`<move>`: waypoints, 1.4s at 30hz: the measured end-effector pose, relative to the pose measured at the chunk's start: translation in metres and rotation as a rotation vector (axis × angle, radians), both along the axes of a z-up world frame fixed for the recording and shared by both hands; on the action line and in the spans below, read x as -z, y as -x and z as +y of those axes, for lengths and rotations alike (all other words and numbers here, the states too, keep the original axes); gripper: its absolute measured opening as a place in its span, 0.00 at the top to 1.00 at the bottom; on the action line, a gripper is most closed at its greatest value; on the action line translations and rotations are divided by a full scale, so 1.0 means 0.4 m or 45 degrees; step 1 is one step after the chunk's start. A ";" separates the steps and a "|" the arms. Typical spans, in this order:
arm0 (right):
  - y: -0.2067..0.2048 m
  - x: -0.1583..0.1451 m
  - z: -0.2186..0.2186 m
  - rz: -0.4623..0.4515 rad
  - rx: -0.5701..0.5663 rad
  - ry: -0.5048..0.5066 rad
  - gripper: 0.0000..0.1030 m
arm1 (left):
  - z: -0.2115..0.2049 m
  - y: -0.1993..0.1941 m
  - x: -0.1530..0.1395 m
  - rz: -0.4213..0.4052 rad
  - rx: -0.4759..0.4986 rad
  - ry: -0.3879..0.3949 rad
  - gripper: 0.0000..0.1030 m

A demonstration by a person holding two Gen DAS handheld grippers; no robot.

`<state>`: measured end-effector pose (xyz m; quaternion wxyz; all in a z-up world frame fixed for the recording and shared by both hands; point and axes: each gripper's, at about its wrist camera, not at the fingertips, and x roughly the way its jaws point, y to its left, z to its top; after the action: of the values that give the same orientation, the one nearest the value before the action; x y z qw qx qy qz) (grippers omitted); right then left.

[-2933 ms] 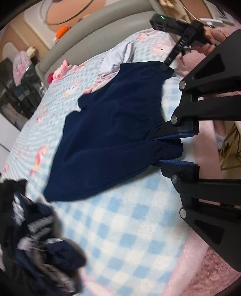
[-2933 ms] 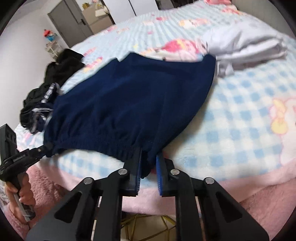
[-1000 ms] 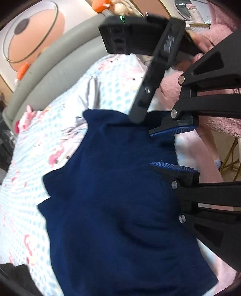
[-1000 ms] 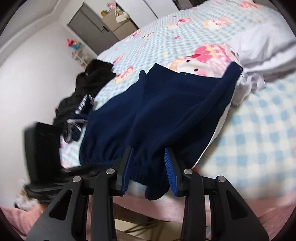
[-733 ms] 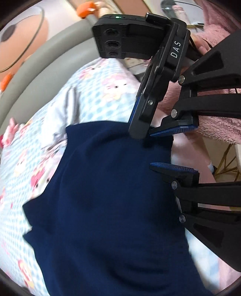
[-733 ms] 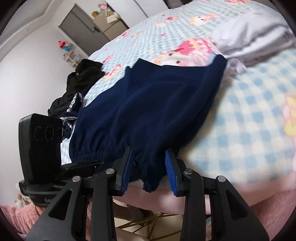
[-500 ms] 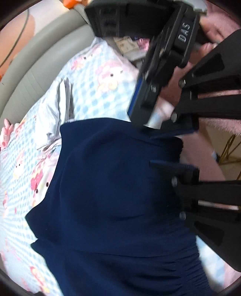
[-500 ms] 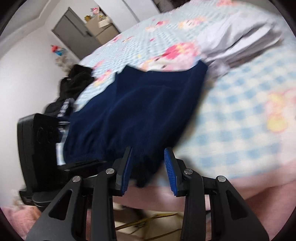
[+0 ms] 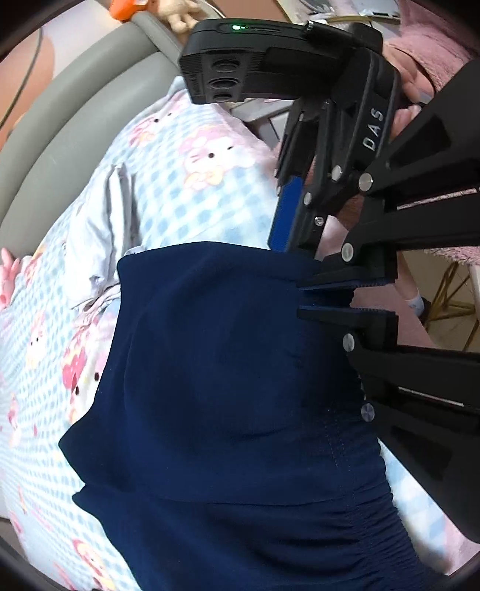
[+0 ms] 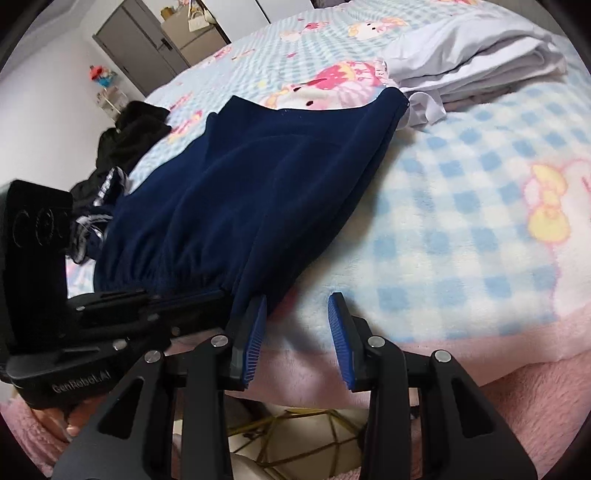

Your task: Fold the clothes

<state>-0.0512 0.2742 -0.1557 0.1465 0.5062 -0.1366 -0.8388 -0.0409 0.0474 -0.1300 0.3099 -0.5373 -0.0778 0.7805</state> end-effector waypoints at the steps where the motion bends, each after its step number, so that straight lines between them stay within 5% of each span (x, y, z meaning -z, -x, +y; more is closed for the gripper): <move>1: 0.001 0.001 0.001 0.002 -0.002 0.004 0.65 | 0.008 0.009 0.003 -0.022 -0.008 0.000 0.85; 7: -0.009 -0.009 0.012 0.013 0.007 0.024 0.65 | 0.035 0.022 -0.014 0.016 -0.004 0.028 0.69; 14: 0.001 -0.011 0.011 0.021 0.011 0.003 0.66 | 0.097 0.085 0.020 -0.047 0.011 -0.015 0.69; 23: -0.002 -0.011 0.078 0.008 0.159 -0.025 0.66 | 0.175 0.101 0.035 -0.019 0.066 0.129 0.69; 27: 0.002 -0.029 0.062 0.022 0.143 -0.051 0.66 | 0.195 0.137 0.030 -0.015 0.009 0.206 0.97; 30: 0.010 -0.047 0.028 0.035 0.076 -0.062 0.66 | 0.148 0.165 -0.017 -0.019 -0.077 0.051 1.00; 36: 0.025 -0.084 -0.038 0.060 -0.058 -0.085 0.66 | -0.036 0.191 -0.104 0.047 -0.275 -0.109 1.00; 39: 0.032 -0.102 -0.071 0.073 -0.125 -0.096 0.66 | -0.164 0.192 -0.107 0.025 -0.409 -0.195 1.00; 42: 0.035 -0.120 -0.106 0.093 -0.169 -0.122 0.64 | -0.227 0.190 -0.078 -0.038 -0.413 -0.261 1.00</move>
<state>-0.0653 0.2319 -0.1079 0.1824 0.4895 -0.0571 -0.8508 -0.1170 -0.0435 -0.0987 0.2318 -0.4948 -0.2470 0.8003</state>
